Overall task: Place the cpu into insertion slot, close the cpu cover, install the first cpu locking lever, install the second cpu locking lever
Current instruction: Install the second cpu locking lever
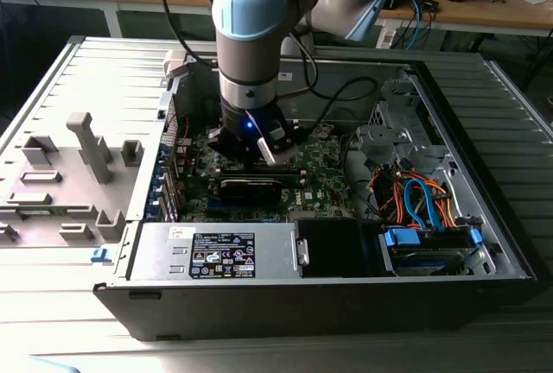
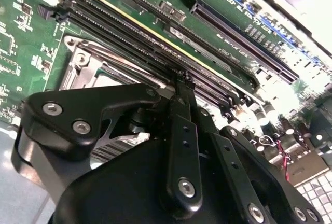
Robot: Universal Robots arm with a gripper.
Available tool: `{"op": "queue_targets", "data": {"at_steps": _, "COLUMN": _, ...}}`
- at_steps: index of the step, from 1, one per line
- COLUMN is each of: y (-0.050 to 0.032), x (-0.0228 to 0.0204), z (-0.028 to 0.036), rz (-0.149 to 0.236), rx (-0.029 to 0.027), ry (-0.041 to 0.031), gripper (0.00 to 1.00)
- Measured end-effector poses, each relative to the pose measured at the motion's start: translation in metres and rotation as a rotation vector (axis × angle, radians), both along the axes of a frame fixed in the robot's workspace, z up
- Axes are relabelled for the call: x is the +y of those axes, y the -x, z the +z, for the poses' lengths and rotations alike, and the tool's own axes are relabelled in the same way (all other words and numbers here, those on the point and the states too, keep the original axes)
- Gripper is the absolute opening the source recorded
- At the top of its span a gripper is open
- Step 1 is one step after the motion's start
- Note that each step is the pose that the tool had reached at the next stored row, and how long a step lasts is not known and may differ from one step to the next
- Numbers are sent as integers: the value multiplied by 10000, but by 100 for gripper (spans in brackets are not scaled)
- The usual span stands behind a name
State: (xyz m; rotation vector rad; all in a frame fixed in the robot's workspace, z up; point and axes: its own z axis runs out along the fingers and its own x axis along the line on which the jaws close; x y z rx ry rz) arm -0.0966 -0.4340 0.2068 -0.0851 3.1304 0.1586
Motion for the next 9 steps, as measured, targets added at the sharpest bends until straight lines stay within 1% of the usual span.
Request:
{"op": "queue_targets", "data": {"at_steps": 3, "y": 14, "x": 0, "z": 4, "rz": 79, "rx": -4, "ry": -14, "gripper": 11}}
{"op": "queue_targets", "data": {"at_steps": 4, "y": 15, "x": -1, "z": 5, "rz": 138, "rx": -2, "ry": -45, "gripper": 11}}
{"op": "queue_targets", "data": {"at_steps": 6, "y": 17, "x": -1, "z": 3, "rz": 310, "rx": -3, "ry": -201, "gripper": 11}}
{"op": "queue_targets", "data": {"at_steps": 7, "y": 21, "x": 0, "z": 2, "rz": 410, "rx": -6, "ry": -345, "gripper": 11}}
{"op": "queue_targets", "data": {"at_steps": 8, "y": 38, "x": -1, "z": 2, "rz": 422, "rx": -8, "ry": -371, "gripper": 11}}
{"op": "queue_targets", "data": {"at_steps": 9, "y": 60, "x": -3, "z": 2, "rz": 430, "rx": -10, "ry": -376, "gripper": 11}}
